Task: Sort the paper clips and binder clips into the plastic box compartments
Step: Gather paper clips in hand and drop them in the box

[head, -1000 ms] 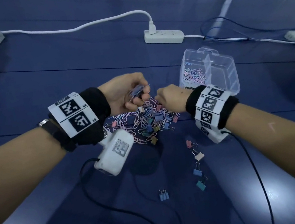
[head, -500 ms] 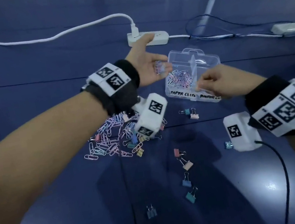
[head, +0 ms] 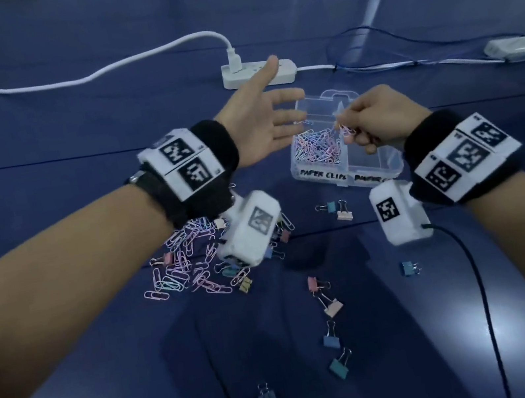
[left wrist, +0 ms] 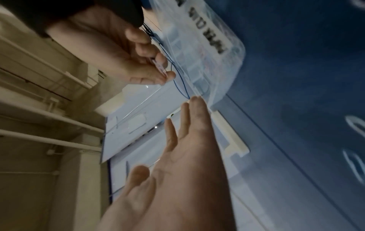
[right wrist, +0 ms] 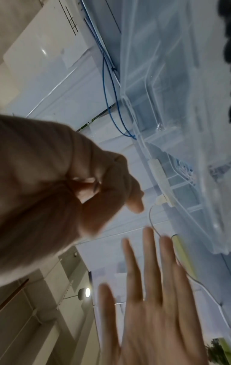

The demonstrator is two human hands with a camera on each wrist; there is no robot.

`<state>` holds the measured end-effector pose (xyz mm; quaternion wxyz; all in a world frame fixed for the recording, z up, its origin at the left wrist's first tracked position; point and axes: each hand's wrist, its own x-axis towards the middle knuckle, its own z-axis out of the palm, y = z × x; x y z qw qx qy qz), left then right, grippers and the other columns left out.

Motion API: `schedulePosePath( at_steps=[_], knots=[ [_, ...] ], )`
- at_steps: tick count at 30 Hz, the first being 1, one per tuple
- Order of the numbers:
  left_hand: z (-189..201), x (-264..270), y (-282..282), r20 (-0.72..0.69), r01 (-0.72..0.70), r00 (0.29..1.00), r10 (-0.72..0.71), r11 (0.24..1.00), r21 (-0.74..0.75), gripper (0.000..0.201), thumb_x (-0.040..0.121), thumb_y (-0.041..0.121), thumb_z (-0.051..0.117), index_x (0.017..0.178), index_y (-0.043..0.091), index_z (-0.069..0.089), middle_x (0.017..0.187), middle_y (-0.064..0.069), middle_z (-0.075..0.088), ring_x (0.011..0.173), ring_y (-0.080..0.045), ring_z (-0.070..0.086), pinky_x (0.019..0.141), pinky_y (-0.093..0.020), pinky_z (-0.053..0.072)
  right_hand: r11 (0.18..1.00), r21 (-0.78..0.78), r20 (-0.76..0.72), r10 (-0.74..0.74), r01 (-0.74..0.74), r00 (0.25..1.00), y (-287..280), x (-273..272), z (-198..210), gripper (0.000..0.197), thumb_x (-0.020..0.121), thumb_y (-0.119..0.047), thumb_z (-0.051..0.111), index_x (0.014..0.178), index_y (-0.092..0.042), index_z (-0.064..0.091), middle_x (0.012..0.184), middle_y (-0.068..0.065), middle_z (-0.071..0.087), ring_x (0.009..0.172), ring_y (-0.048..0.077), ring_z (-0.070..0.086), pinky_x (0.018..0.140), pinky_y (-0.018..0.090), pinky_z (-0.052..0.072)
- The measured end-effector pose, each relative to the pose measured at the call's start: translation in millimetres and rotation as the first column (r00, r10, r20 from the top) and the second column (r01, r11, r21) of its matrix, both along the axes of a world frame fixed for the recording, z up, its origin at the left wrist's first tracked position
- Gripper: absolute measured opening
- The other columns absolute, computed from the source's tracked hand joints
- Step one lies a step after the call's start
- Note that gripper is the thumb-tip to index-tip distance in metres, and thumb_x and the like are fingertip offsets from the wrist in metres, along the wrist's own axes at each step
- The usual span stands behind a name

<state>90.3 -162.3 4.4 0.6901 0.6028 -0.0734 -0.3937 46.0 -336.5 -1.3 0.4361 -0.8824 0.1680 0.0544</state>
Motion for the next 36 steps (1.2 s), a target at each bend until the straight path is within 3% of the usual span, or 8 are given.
schedulePosePath(
  at_steps=[4,7,11,16,19,23,31,36],
  knots=[
    [2,-7,40,0.317,-0.048,0.946,-0.073,0.933,0.358,0.015,0.095,0.024,0.044,0.092,0.02,0.058,0.096,0.002,0.056,0.09,-0.016,0.05,0.078,-0.024,0.047,0.999,0.005,0.013,-0.038,0.038,0.999,11,17,-5,0.016,0.092,-0.006,0.049,0.08,0.002,0.056,0.058,0.012,0.053,0.036,0.009,0.054,0.038,0.022,0.053],
    [-9,-5,75,0.511,-0.119,0.795,-0.326,0.743,0.658,0.017,0.093,0.014,0.049,0.105,0.02,0.058,0.117,-0.003,0.059,0.1,-0.016,0.051,0.08,-0.027,0.047,0.994,-0.109,-0.001,0.011,-0.011,1.0,19,28,-9,0.023,0.089,-0.002,0.046,0.067,-0.001,0.055,0.073,0.016,0.054,0.054,0.018,0.057,0.057,0.033,0.059],
    [-22,-13,106,0.333,-0.092,0.68,-0.654,0.374,0.923,0.061,0.081,0.032,0.067,0.135,0.024,0.041,0.147,-0.006,0.037,0.132,-0.026,0.037,0.108,-0.036,0.03,0.947,-0.312,-0.067,0.059,-0.077,0.996,36,29,-8,0.03,0.086,-0.001,0.039,0.1,0.018,0.059,0.101,0.03,0.063,0.086,0.035,0.062,0.092,0.056,0.047],
    [-35,-26,106,0.092,0.036,0.592,-0.801,0.14,0.99,0.115,0.063,0.052,0.075,0.148,0.031,0.0,0.159,0.001,-0.001,0.144,-0.032,0.004,0.116,-0.056,0.016,0.835,-0.523,0.046,0.231,-0.173,0.972,62,16,-6,0.039,0.087,0.002,0.037,0.122,0.002,0.054,0.132,0.017,0.053,0.124,0.031,0.046,0.102,0.031,0.033],
    [-39,-34,104,0.128,-0.024,0.552,-0.824,0.138,0.99,0.11,0.065,0.045,0.076,0.148,0.027,0.006,0.155,-0.002,0.012,0.139,-0.03,0.015,0.112,-0.05,0.028,0.83,-0.434,0.063,0.414,-0.349,0.908,85,0,-10,0.041,0.087,0.0,0.043,0.125,-0.011,0.052,0.132,0.009,0.054,0.122,0.023,0.049,0.096,0.021,0.033],
    [-39,-47,101,0.243,-0.098,0.525,-0.815,0.226,0.969,0.079,0.075,0.034,0.072,0.142,0.022,0.033,0.137,-0.009,0.035,0.125,-0.028,0.038,0.103,-0.041,0.039,0.677,-0.381,-0.179,0.615,-0.63,0.768,105,-18,-21,0.048,0.086,-0.01,0.055,0.131,-0.021,0.045,0.131,0.008,0.05,0.119,0.02,0.047,0.092,0.024,0.034],
    [-42,-61,97,0.402,-0.201,0.484,-0.777,0.348,0.916,0.035,0.083,0.022,0.062,0.117,0.016,0.061,0.117,-0.008,0.061,0.107,-0.027,0.058,0.082,-0.031,0.045,0.615,-0.366,-0.261,0.652,-0.698,0.712,121,-10,-32,0.058,0.082,-0.014,0.059,0.136,-0.025,0.04,0.134,0.008,0.046,0.12,0.021,0.045,0.088,0.022,0.033],
    [-40,-58,97,0.38,-0.181,0.535,-0.755,0.337,0.924,0.033,0.078,0.023,0.066,0.106,0.007,0.061,0.085,-0.003,0.058,0.083,-0.024,0.056,0.067,-0.029,0.042,0.578,-0.353,-0.326,0.662,-0.736,0.675,128,-10,-34,0.066,0.074,-0.021,0.066,0.135,-0.029,0.04,0.136,0.007,0.04,0.128,0.025,0.036,0.104,0.043,0.037]
  ],
)
